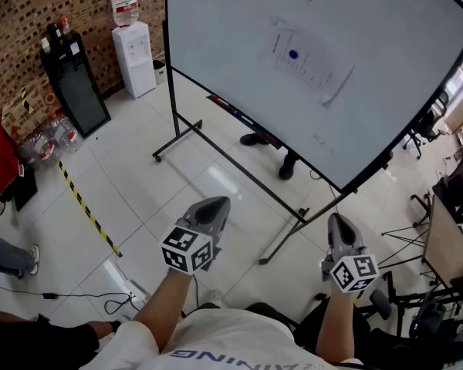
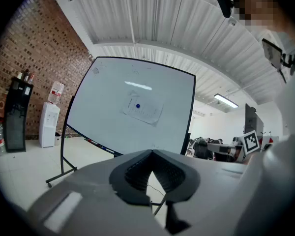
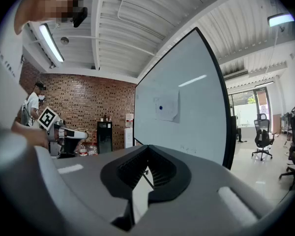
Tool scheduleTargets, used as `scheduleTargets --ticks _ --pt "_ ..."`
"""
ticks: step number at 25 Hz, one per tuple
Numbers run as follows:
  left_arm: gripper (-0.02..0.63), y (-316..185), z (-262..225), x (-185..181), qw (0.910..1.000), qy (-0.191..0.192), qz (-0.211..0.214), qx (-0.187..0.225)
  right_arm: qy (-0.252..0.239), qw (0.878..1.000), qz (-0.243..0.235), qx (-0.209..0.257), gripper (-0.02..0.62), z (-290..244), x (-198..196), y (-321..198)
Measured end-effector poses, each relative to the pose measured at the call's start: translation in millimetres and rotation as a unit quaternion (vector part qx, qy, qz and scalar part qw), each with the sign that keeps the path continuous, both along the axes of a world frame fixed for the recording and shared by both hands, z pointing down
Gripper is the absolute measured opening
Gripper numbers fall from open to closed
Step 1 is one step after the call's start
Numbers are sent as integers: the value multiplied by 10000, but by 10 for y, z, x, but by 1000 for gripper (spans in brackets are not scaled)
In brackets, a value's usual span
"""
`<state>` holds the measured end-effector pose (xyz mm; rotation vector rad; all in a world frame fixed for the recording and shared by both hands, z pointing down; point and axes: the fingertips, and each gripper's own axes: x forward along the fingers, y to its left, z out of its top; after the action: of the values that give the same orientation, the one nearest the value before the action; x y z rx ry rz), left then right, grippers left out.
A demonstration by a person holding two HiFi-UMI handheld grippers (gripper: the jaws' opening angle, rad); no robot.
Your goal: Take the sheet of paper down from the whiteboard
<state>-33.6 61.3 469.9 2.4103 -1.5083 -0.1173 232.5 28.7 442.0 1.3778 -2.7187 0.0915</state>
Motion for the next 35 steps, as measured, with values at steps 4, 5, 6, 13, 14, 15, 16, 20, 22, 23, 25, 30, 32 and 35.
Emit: scheduleTargets --ticks 4,5,6,13,14,15,16,20,22,23,25,30,32,35 --pt "2 5 26 -179 10000 15 -45 -56 76 9999 -92 -30 6 -2 -207 -53" --pt "2 -10 45 -214 10000 17 -58 -77 91 9999 -108 -37 6 1 -250 -89" --pt "2 -31 70 -246 9999 15 -68 -101 102 9999 -131 -40 6 5 -294 -127" --pt "2 -401 171 -361 9997 -55 -128 -190 44 9997 -230 -27 6 44 -450 -583" --pt "2 -477 161 -377 9997 -87 -134 -175 12 9997 -240 -3 6 25 -467 -675" --pt "2 -565 141 -398 9997 -122 -149 -151 -19 9996 -262 36 6 -5 -489 -771" --pt "2 -667 111 -422 9997 -154 -170 -120 -41 9995 -293 92 6 -47 -513 -874" --pt "2 -1189 -39 -439 9995 -253 -196 4 -239 9990 -298 229 6 -264 -528 -1359" --pt "2 -1474 -85 -342 9995 -315 -98 20 -524 9984 -149 166 6 -417 -433 -1605" --pt "2 -1633 -111 -292 9994 -349 -61 32 -641 9977 -97 176 6 -503 -384 -1727" --pt "2 -1975 -191 -205 9992 -397 -32 91 -759 9967 -68 284 6 -661 -308 -1962" --pt "2 -2654 -546 58 9972 -562 143 464 -787 9949 -63 625 6 -920 -146 -2432" --pt "2 -2873 -677 108 9958 -671 167 593 -825 9940 -100 705 6 -979 -154 -2580" --pt "2 -3139 -848 138 9929 -878 206 775 -842 9936 -207 727 6 -1009 -211 -2657"
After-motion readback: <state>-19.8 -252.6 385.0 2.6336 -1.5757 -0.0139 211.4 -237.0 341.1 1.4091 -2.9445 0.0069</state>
